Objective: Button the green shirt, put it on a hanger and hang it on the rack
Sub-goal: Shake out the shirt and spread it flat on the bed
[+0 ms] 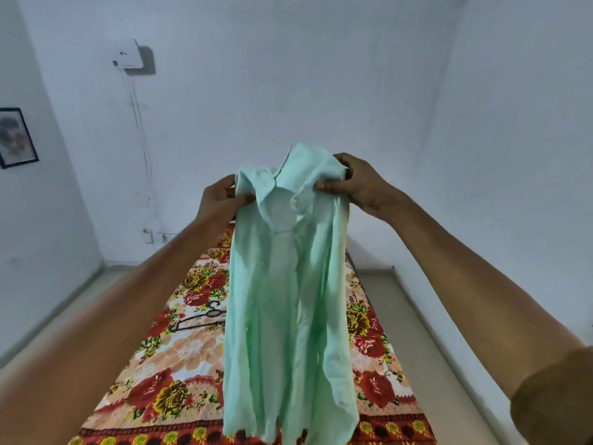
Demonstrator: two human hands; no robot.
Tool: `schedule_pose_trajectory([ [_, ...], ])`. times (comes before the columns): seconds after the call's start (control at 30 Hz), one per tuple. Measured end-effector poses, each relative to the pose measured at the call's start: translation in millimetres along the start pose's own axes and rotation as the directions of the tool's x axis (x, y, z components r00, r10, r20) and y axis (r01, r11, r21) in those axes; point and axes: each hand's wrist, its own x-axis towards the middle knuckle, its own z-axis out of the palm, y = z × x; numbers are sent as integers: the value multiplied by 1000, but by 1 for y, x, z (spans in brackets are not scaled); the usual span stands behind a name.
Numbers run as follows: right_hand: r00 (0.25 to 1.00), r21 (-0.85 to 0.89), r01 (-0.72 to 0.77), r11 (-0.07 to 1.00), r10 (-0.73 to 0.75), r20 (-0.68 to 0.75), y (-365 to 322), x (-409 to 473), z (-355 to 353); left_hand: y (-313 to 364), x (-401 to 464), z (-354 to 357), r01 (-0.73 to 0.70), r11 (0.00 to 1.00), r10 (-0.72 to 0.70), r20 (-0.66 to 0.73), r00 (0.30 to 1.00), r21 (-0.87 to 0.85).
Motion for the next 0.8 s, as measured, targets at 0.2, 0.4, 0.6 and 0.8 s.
schedule_pose_trajectory([
  [0.2, 994, -247, 77, 966, -93, -52, 0, -10, 12, -3, -14, -1, -45, 998, 51, -137, 989, 44],
  [0.4, 998, -389, 63, 919, -61, 18, 16, -23, 22, -9, -31, -3, -185, 912, 174, 63, 983, 366],
  [0.6, 971, -286, -52, 957, 116, 209, 23, -47, 27, -35, -61, -7, -304, 689, 211, 218, 953, 658],
  [0.8, 955, -260, -37, 965, 111, 275, 19, -67, 41, -44, -84, -10, -467, 580, 369, 295, 881, 668],
])
